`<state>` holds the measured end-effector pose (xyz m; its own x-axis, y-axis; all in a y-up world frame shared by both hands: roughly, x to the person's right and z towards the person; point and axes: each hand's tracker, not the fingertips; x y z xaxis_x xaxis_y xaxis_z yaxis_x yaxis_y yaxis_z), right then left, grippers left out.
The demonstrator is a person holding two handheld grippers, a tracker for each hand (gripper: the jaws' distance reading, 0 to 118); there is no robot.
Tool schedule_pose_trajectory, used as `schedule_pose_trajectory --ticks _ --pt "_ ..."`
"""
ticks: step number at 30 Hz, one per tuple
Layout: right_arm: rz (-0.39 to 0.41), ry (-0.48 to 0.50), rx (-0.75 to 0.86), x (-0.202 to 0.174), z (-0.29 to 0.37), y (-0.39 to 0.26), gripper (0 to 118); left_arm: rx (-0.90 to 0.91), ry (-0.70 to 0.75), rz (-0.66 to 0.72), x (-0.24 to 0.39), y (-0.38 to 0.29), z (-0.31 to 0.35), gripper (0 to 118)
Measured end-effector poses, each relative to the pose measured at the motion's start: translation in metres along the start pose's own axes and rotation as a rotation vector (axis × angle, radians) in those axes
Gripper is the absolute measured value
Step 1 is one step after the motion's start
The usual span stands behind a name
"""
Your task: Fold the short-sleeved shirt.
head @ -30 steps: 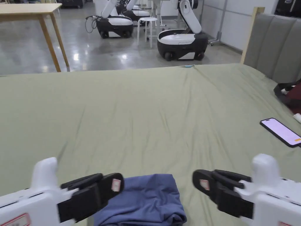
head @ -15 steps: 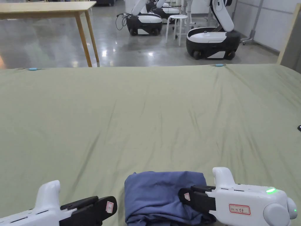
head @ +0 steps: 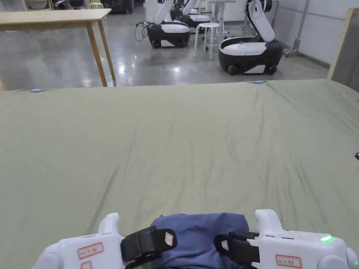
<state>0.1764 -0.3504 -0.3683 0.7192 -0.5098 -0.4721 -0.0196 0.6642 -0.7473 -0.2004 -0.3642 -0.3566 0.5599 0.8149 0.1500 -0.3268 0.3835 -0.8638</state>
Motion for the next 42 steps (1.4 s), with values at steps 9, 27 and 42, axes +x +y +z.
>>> schedule_pose_trajectory --ticks 9,27,42 --pt "0.001 0.003 0.001 0.001 -0.001 0.0 1 -0.038 -0.012 -0.045 0.008 0.008 -0.027 86" --pt "0.058 0.07 0.063 -0.044 0.011 0.016 1 0.049 0.0 0.002 -0.053 0.032 0.076 37" --pt "0.039 0.124 0.102 -0.098 -0.005 0.009 1 0.189 0.356 -0.024 -0.187 0.106 0.384 37"
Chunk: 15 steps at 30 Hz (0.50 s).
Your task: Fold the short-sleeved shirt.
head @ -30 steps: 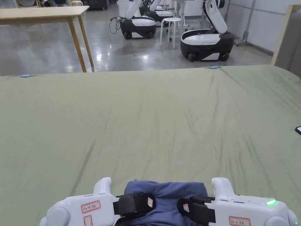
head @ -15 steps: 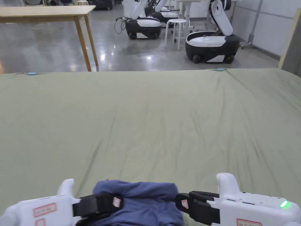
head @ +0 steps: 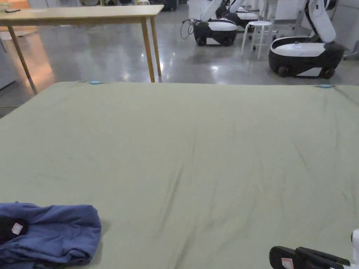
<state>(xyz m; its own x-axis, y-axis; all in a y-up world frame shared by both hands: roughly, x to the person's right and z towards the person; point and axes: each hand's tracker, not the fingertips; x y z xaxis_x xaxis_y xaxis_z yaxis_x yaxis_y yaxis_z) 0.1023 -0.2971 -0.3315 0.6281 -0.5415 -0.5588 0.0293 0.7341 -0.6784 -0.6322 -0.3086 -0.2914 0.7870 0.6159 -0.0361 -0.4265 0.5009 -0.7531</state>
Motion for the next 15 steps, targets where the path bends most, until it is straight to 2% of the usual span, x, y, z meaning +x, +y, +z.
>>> schedule_pose_trajectory --ticks 3,4,5,6,7,9,11,13,15 --pt "-0.042 0.002 0.003 0.003 -0.001 -0.003 1 -0.019 -0.01 0.041 -0.002 -0.002 -0.001 38" --pt "-0.044 -0.006 -0.005 0.003 -0.001 -0.004 1 -0.027 -0.015 0.042 0.0 -0.003 -0.006 44" --pt "-0.037 -0.03 -0.013 0.003 -0.001 -0.004 1 -0.024 -0.011 0.031 0.006 -0.004 -0.009 67" --pt "-0.031 -0.037 -0.02 0.003 -0.001 -0.004 1 -0.026 0.0 0.021 0.008 -0.005 -0.012 106" --pt "-0.023 -0.049 -0.029 0.004 -0.001 -0.003 1 -0.039 0.027 -0.004 0.01 -0.005 -0.014 118" --pt "-0.019 -0.06 -0.026 0.003 0.001 -0.002 1 -0.011 -0.013 -0.003 0.001 -0.009 0.003 116" --pt "-0.015 -0.048 -0.018 0.002 0.006 0.0 1 0.034 0.02 0.036 0.003 -0.01 0.026 116" --pt "-0.016 -0.042 -0.014 0.001 0.01 0.001 1 0.131 0.053 0.046 0.009 0.003 0.048 117" --pt "-0.001 -0.038 -0.004 -0.001 0.015 0.004 1 0.23 0.013 0.042 0.03 -0.001 0.069 118"
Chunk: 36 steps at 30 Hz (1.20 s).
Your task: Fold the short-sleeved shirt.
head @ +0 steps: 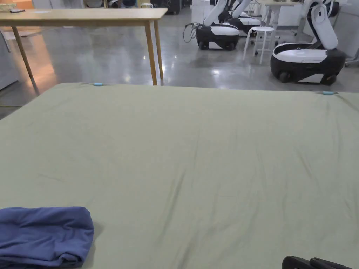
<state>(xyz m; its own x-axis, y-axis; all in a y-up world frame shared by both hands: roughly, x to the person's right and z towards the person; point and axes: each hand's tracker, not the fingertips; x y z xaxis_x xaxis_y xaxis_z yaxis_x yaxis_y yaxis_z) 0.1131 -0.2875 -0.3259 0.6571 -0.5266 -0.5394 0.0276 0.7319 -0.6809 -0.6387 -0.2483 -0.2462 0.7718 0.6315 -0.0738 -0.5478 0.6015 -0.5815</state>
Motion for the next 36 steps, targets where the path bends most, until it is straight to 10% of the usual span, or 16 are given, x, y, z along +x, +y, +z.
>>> schedule_pose_trajectory --ticks 10,11,14,24,36 --pt "0.12 -0.039 0.134 -0.011 0.042 0.016 1 0.246 -0.037 -0.497 0.238 -0.141 -0.049 109" --pt "0.111 -0.055 0.158 -0.01 0.047 0.018 1 0.29 -0.005 -0.495 0.258 -0.157 -0.066 97" --pt "0.078 -0.05 0.177 -0.003 0.065 0.02 1 0.308 0.014 -0.551 0.295 -0.192 -0.122 11" --pt "0.259 -0.576 0.259 0.001 0.113 -0.004 1 0.44 0.096 -0.639 0.384 -0.238 -0.183 0" --pt "0.526 -0.616 0.552 -0.052 0.102 0.221 2 0.652 0.054 -0.693 0.521 -0.07 -0.189 0"
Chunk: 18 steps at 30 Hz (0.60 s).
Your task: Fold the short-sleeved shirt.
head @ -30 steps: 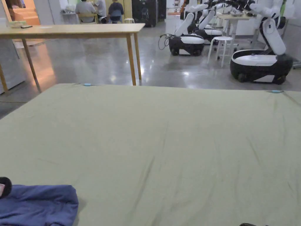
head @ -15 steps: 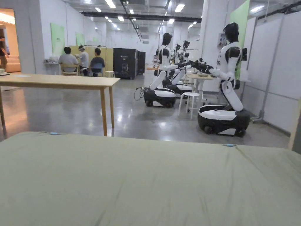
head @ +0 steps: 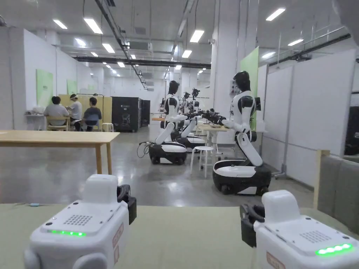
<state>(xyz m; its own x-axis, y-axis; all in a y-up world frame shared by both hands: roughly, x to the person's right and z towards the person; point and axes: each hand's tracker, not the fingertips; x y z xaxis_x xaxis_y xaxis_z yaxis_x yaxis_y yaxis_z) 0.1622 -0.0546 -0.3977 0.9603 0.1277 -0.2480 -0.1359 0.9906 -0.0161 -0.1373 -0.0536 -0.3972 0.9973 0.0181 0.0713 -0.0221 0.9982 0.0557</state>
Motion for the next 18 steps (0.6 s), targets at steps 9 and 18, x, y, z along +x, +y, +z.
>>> schedule_pose_trajectory --ticks 9,18 --pt "0.068 -0.201 -0.037 0.027 -0.136 0.045 5 -0.133 0.15 0.003 -0.007 0.039 -0.125 0" --pt "0.054 -0.21 0.009 0.024 -0.133 0.042 7 -0.065 0.269 -0.03 -0.018 0.039 -0.126 0"
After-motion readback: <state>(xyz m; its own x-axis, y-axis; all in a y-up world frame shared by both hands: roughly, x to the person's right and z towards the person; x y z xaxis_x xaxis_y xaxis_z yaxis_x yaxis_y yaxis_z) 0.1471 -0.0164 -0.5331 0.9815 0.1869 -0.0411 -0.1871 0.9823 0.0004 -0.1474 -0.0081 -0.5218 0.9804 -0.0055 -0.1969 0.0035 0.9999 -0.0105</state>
